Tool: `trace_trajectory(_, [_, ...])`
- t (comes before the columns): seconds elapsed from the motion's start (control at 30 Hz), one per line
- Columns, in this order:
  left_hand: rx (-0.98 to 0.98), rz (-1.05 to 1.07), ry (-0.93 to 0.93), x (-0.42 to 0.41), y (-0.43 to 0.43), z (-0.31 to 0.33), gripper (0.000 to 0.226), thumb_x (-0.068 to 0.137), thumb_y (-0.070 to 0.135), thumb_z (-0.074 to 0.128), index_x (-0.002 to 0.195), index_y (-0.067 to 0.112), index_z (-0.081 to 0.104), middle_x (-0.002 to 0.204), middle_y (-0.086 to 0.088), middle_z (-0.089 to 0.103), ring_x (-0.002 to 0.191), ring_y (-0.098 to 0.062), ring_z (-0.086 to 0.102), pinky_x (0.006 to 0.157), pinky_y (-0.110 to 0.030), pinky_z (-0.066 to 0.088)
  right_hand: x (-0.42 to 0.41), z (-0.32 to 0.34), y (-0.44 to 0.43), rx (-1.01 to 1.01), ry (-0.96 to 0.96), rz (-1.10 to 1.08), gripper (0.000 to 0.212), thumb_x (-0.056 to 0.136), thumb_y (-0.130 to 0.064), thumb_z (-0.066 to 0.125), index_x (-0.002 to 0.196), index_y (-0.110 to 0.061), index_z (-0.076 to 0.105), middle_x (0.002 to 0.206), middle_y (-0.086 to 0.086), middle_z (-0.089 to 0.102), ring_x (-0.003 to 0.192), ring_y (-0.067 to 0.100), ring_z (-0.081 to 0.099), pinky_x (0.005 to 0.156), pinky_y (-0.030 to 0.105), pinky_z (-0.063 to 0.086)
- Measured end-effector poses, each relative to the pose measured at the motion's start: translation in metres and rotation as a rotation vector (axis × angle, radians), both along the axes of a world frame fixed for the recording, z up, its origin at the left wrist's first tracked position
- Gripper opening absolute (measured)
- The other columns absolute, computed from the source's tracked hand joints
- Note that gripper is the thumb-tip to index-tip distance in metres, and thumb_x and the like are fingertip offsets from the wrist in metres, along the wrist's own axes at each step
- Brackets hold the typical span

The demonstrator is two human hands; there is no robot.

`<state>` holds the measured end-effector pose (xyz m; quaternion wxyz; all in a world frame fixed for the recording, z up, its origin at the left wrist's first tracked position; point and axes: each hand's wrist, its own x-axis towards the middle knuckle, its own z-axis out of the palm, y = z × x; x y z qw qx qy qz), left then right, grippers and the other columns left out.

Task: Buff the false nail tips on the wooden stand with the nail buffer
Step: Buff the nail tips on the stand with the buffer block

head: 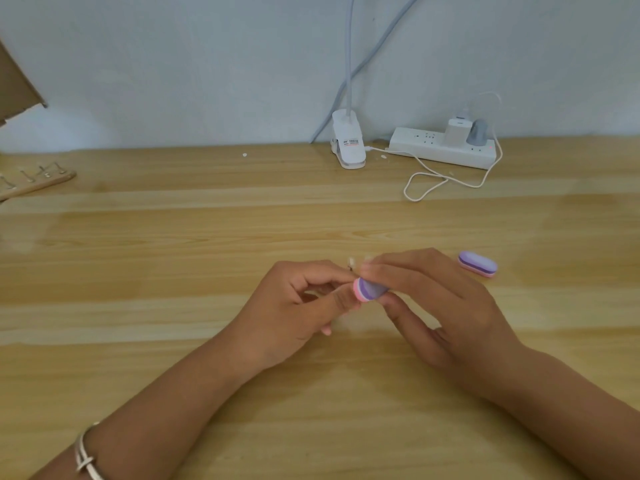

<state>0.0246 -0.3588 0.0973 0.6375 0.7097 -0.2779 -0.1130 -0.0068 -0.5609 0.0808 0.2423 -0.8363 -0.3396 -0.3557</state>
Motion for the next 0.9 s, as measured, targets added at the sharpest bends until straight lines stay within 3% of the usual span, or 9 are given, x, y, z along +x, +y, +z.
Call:
trace_trajectory(0.13, [0.002, 0.041, -0.031, 0.001, -0.001, -0.004, 0.021, 0.082, 0.017, 0.066, 0.095, 0.004, 0.076, 0.078, -0.010, 0.066, 0.065, -0.017, 0.056, 0.051, -0.028, 0.050, 0.004, 0.003, -0.009, -0.029, -0.016, -0.053, 0.023, 0.091, 0.004, 0.063, 0.112, 0.002, 0.071, 0.110, 0.011, 0.070, 0.096, 0.024, 0.067, 0.093, 0.018, 0.044])
trace_trajectory(0.27, [-0.029, 0.027, -0.049, 0.001, 0.000, -0.004, 0.016, 0.079, 0.020, 0.069, 0.091, 0.012, 0.077, 0.078, -0.012, 0.064, 0.064, -0.016, 0.055, 0.049, -0.025, 0.048, 0.001, 0.000, -0.001, -0.034, -0.032, 0.001, 0.027, 0.087, 0.006, 0.067, 0.114, 0.003, 0.070, 0.111, 0.012, 0.070, 0.100, 0.024, 0.067, 0.091, 0.026, 0.050])
trace_trajectory(0.33, [-0.021, 0.040, -0.063, 0.002, 0.000, -0.005, 0.017, 0.079, 0.020, 0.070, 0.091, 0.012, 0.077, 0.079, -0.011, 0.064, 0.065, -0.015, 0.056, 0.049, -0.024, 0.048, 0.003, 0.001, -0.002, -0.059, -0.046, -0.013, 0.026, 0.087, 0.006, 0.067, 0.112, 0.003, 0.071, 0.110, 0.012, 0.070, 0.097, 0.024, 0.066, 0.092, 0.022, 0.047])
trace_trajectory(0.4, [-0.010, 0.063, -0.072, 0.002, 0.000, -0.006, 0.017, 0.079, 0.020, 0.070, 0.091, 0.011, 0.077, 0.079, -0.012, 0.065, 0.066, -0.019, 0.057, 0.049, -0.024, 0.050, 0.005, 0.004, -0.007, -0.059, -0.036, -0.059, 0.024, 0.088, 0.005, 0.065, 0.111, 0.002, 0.072, 0.108, 0.011, 0.071, 0.093, 0.026, 0.068, 0.091, 0.017, 0.044])
trace_trajectory(0.47, [-0.006, 0.075, -0.082, 0.002, -0.001, -0.007, 0.017, 0.079, 0.020, 0.070, 0.091, 0.011, 0.078, 0.079, -0.010, 0.065, 0.065, -0.027, 0.057, 0.049, -0.025, 0.050, 0.005, 0.004, -0.008, -0.048, -0.014, -0.060, 0.025, 0.088, 0.005, 0.065, 0.111, 0.003, 0.072, 0.109, 0.011, 0.071, 0.093, 0.027, 0.069, 0.089, 0.022, 0.048])
trace_trajectory(0.57, [-0.004, 0.075, -0.092, 0.002, 0.000, -0.007, 0.018, 0.076, 0.024, 0.071, 0.091, 0.017, 0.077, 0.077, -0.007, 0.065, 0.064, -0.021, 0.057, 0.049, -0.026, 0.050, 0.002, 0.000, -0.001, -0.068, -0.013, 0.008, 0.028, 0.086, 0.008, 0.067, 0.113, 0.002, 0.071, 0.111, 0.012, 0.070, 0.097, 0.026, 0.066, 0.091, 0.026, 0.049])
trace_trajectory(0.73, [0.044, 0.093, -0.121, 0.004, 0.001, -0.010, 0.012, 0.082, 0.017, 0.073, 0.093, 0.014, 0.078, 0.080, -0.005, 0.068, 0.069, -0.022, 0.059, 0.055, -0.028, 0.050, 0.007, 0.005, -0.011, -0.090, -0.021, -0.049, 0.026, 0.087, 0.008, 0.065, 0.111, 0.001, 0.072, 0.110, 0.009, 0.071, 0.099, 0.019, 0.064, 0.096, 0.010, 0.035])
trace_trajectory(0.9, [0.025, 0.067, -0.124, 0.003, 0.001, -0.009, 0.012, 0.079, 0.027, 0.075, 0.090, 0.022, 0.077, 0.077, 0.004, 0.067, 0.065, -0.005, 0.058, 0.057, -0.021, 0.047, 0.004, 0.000, 0.000, -0.085, -0.007, 0.039, 0.026, 0.090, 0.009, 0.061, 0.113, 0.002, 0.072, 0.113, 0.012, 0.069, 0.101, 0.023, 0.064, 0.094, 0.024, 0.046])
